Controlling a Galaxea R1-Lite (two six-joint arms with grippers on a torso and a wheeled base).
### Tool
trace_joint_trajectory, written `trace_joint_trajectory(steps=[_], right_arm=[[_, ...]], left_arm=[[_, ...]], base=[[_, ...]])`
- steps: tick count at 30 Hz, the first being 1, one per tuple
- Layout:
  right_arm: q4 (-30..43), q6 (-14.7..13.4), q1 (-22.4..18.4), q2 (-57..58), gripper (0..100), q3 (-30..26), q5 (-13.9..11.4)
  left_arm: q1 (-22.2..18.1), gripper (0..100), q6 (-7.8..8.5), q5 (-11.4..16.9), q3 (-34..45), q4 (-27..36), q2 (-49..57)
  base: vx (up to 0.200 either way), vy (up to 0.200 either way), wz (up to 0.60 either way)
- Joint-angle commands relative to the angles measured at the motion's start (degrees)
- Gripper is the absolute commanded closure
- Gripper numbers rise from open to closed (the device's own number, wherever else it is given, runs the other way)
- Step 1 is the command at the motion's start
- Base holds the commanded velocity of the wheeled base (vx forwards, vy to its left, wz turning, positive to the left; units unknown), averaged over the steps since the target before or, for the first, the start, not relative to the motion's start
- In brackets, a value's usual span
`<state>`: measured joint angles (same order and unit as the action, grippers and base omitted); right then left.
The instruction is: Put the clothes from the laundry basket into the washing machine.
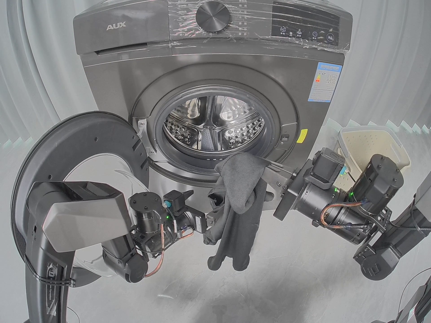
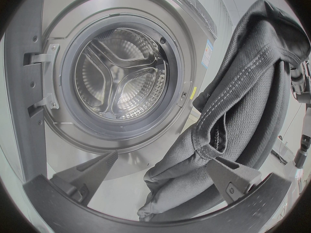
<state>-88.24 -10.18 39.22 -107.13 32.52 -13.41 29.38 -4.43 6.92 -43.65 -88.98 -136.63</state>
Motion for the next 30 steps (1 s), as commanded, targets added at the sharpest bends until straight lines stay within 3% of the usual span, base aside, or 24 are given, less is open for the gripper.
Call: trace_joint_trajectory(steps=[1,17,18,30], right_arm=[[-0.01,0.07,0.51,-0.1,100,-0.09,0.05],[-0.01,0.16,1.83,-0.27,100,-0.8,0.14],[-0.01,0.16,1.83,-0.27,100,-0.88,0.14],[-0.09,0.16,1.04,-0.18,100,-2.64,0.05]], left_arm=[[0.06,0,-0.15,0.11,-0.73,-0.14,-0.39],[0.77,0,0.29,1.25,-3.81,-0.14,-2.94],[0.77,100,0.38,1.25,-3.98,-0.14,-2.94],[0.15,100,0.38,1.07,-5.12,-0.14,-1.53]], base=[[0.0,0.0,0.0],[0.0,0.0,0.0],[0.0,0.0,0.0],[0.0,0.0,0.0]])
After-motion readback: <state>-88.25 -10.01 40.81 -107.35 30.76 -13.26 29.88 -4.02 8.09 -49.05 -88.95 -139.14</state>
